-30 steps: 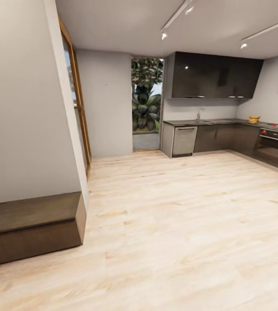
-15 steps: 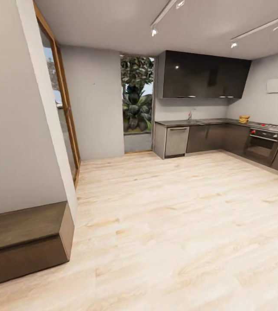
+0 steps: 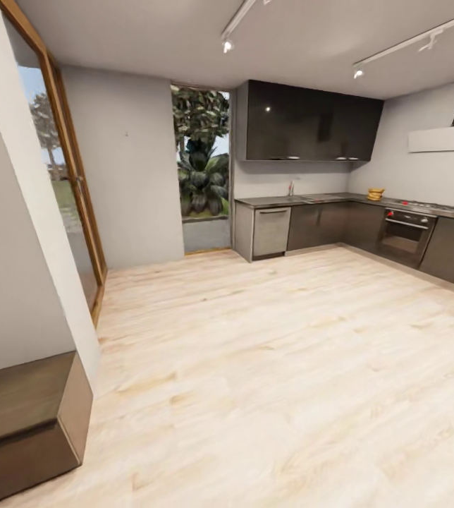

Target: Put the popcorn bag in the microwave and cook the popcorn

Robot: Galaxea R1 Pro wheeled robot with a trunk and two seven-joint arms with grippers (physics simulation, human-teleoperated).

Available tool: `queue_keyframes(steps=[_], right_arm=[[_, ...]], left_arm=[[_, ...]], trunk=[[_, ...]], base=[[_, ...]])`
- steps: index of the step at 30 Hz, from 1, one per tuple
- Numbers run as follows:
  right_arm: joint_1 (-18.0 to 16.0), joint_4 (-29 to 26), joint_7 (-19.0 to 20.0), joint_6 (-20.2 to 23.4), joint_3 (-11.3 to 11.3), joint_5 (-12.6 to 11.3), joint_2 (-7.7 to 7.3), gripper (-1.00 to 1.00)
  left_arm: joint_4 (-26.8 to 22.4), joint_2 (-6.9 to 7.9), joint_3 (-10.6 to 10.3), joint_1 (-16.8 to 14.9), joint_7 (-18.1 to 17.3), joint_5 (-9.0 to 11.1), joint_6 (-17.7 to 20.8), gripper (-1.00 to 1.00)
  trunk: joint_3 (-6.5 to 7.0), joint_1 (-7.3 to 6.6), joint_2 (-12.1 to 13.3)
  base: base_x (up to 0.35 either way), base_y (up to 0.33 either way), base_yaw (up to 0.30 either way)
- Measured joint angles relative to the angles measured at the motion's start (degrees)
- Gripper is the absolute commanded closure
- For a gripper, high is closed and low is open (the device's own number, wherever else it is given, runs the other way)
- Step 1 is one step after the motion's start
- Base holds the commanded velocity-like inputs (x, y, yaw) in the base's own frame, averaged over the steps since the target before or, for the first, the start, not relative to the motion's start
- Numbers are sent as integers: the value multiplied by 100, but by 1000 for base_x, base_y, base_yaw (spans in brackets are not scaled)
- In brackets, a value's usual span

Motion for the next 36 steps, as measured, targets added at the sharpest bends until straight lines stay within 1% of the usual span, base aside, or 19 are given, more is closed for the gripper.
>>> queue_keyframes(steps=[5,18,27,30,36], right_arm=[[0,0,-1,4,1,0,4,-100],[0,0,2,0,1,0,9,-100],[0,0,4,7,0,0,5,-100],[0,0,4,7,0,0,5,-100],[0,0,4,7,0,0,0,-100]], left_arm=[[1,3,0,0,0,0,0,-100],[1,-1,0,1,0,0,0,-100],[1,2,0,0,0,0,0,-100],[1,4,0,0,0,0,0,-100],[0,4,0,0,0,0,-8,-100]], trunk=[[0,0,0],[0,0,0],[0,0,0],[0,1,0],[0,3,0]], base=[[315,0,-119],[315,0,-17],[307,0,-158],[164,0,-212],[15,0,-235]])
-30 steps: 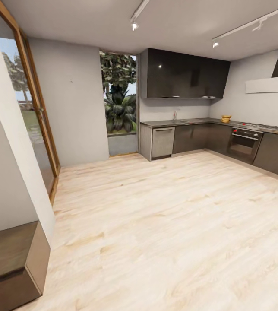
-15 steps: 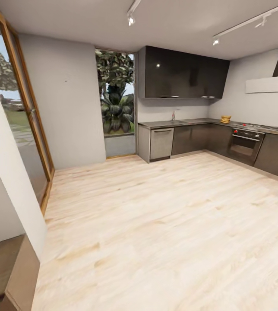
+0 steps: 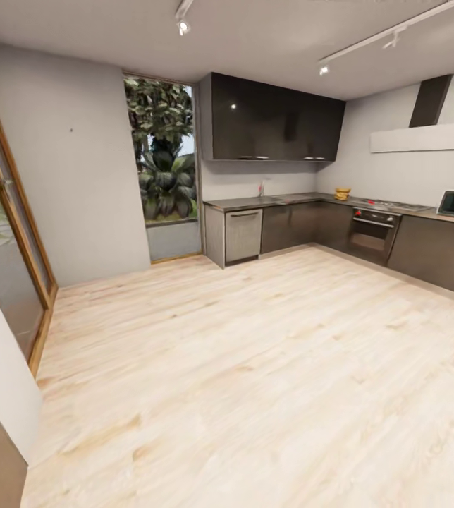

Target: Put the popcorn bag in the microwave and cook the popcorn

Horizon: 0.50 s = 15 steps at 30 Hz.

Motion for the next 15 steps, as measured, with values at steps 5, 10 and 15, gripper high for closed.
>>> queue_keyframes(steps=[5,10,15], right_arm=[[0,0,0,-2,1,0,4,-100],[0,0,0,-1,1,0,8,-100],[0,0,0,-1,1,0,9,-100]], left_arm=[[0,-1,0,0,0,0,0,-100],[-1,-7,0,0,0,-2,0,-100],[2,-9,0,0,-8,-5,34,-100]], trunk=[[0,0,0],[0,0,0],[0,0,0]], base=[[0,0,-240],[0,0,-240],[0,0,-240]])
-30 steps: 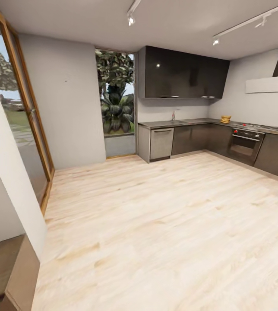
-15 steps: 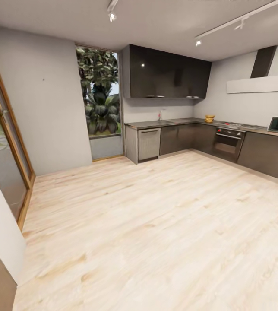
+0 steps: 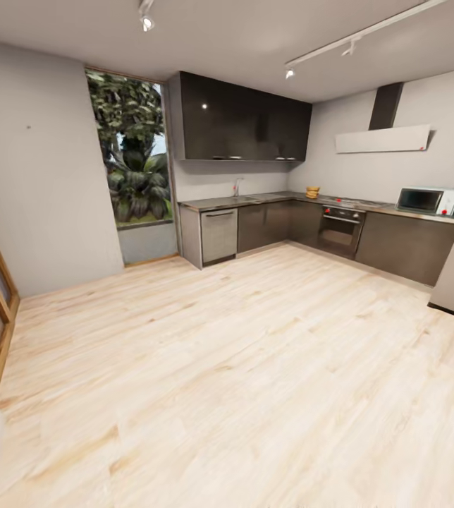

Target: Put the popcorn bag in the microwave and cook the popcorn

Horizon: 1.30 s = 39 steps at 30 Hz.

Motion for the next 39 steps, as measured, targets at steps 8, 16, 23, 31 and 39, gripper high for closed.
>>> queue_keyframes(steps=[8,16,23,31,39], right_arm=[[0,0,0,1,0,0,0,-100],[-1,0,0,12,0,0,0,-100],[-1,0,6,12,0,8,0,-100],[-1,-1,5,6,0,9,-2,-100],[-1,0,0,12,0,8,-1,-100]], left_arm=[[-6,-15,0,0,-2,7,22,-100],[0,-1,1,1,-2,9,34,-100],[2,9,0,1,-2,9,44,-100],[2,18,0,1,-2,5,45,-100],[2,22,0,1,6,5,45,-100]], trunk=[[0,0,0],[0,-3,0],[0,-3,0],[0,-3,0],[0,-3,0]], base=[[0,0,-240],[118,0,-60],[315,0,0],[321,0,0],[323,0,0]])
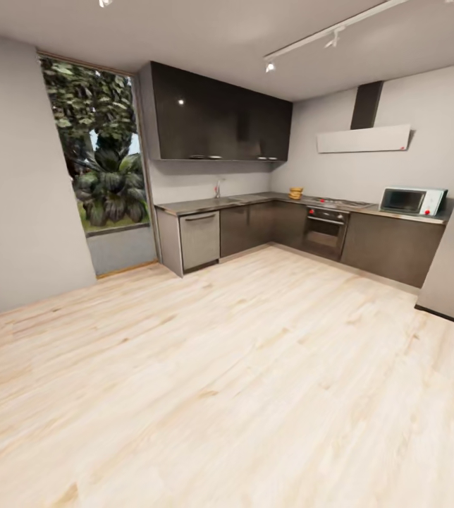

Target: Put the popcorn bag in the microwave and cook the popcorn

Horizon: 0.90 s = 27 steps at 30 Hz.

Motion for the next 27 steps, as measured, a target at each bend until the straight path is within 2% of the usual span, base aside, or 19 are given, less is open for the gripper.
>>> queue_keyframes(steps=[27], right_arm=[[0,-3,4,-10,0,-4,-16,-100]], left_arm=[[0,13,0,0,1,3,0,-100]], trunk=[[0,0,0]], base=[[323,0,0]])
